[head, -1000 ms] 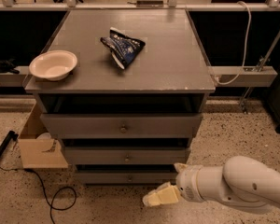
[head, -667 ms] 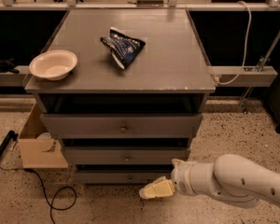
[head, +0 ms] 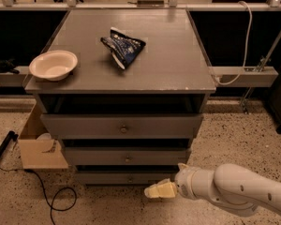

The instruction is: Open bottom drawer

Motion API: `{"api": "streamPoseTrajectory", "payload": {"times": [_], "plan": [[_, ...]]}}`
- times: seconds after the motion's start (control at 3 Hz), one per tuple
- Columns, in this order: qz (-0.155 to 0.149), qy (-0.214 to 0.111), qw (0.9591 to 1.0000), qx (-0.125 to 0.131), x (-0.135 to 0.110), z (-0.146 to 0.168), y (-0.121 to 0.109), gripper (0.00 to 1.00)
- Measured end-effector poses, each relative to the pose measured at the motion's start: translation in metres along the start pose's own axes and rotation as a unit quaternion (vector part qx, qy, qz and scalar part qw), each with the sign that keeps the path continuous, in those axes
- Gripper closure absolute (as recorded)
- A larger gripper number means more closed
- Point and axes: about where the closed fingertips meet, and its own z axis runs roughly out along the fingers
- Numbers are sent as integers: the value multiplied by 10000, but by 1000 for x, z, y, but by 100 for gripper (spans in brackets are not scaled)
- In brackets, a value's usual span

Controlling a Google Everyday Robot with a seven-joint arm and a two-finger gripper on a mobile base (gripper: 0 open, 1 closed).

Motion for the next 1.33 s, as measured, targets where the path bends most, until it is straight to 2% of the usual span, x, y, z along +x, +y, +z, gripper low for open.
{"api": "streamPoseTrajectory", "payload": {"times": [0.33,0.67,1.0,1.33], "plan": [[294,72,9995,77,20,9,-23,0],[297,73,9995,79,20,9,-23,0],[951,189,9948,317,68,15,-56,0],[1387,252,9892,414,103,24,-73,0]]}}
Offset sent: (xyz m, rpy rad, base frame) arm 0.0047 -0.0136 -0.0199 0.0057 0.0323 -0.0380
